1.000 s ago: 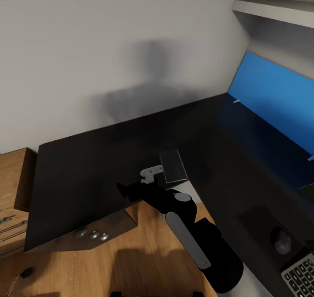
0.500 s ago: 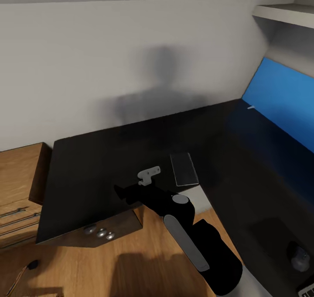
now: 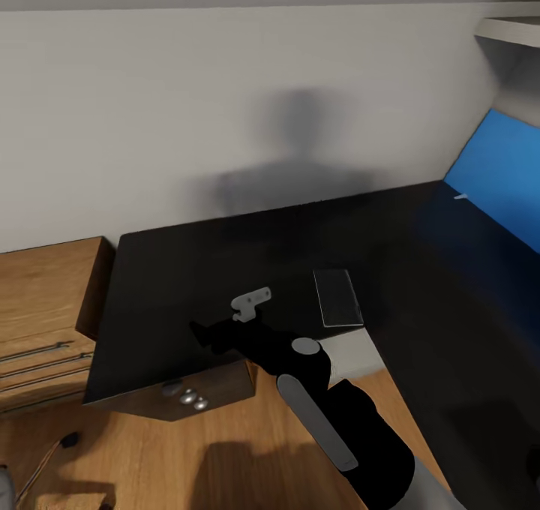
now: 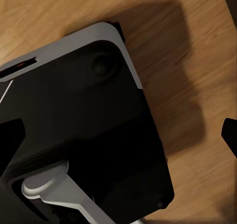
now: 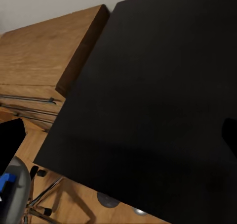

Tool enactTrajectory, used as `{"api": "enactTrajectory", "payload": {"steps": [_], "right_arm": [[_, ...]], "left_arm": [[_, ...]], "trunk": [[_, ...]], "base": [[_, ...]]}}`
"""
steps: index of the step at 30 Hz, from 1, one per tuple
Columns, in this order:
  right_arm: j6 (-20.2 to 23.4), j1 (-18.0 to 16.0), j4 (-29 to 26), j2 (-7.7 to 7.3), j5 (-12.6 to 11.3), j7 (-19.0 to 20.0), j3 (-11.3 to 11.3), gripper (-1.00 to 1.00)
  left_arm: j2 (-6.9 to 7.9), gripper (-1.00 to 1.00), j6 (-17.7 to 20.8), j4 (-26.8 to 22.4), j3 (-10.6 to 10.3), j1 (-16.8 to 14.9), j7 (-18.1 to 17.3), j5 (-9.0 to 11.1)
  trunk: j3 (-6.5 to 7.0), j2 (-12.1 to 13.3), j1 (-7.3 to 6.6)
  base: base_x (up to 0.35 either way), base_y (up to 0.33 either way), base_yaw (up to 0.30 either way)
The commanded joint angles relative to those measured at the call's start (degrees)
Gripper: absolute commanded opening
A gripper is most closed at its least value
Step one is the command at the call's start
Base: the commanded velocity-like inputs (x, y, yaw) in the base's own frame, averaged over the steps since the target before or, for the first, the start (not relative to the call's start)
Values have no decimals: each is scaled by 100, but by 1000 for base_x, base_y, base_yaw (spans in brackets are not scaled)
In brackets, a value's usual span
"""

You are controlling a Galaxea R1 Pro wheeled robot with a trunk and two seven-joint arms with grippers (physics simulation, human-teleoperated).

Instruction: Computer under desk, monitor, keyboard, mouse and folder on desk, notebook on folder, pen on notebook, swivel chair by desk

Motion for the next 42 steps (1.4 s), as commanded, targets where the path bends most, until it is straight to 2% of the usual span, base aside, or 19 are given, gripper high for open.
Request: {"api": "enactTrajectory", "payload": {"steps": [1, 17, 20, 32, 42], "right_arm": [[14, -5, -6, 1, -61, -56, 14, 100], [6, -2, -6, -7, -59, -61, 142, 100], [-196, 30, -6, -7, -59, -68, 313, 100], [-223, 37, -6, -4, -56, -82, 353, 100], [-223, 39, -6, 2, -50, -184, 492, 100]], "left_arm": [[-6, 100, 39, -9, 18, 0, -17, 5], [-6, 100, 39, -9, 17, 0, -17, 5], [-6, 100, 40, -9, 19, 0, -17, 5], [-6, 100, 39, -9, 18, 0, -17, 5], [-6, 100, 39, -9, 14, 0, -17, 5]], "trunk": [[-15, -47, 24], [-177, -688, 376], [-208, -809, 442], [-332, -1290, 705], [-438, -1691, 925]], "base": [[0, 0, 200], [0, 0, 206], [0, 0, 210], [0, 0, 210], [0, 0, 214]]}}
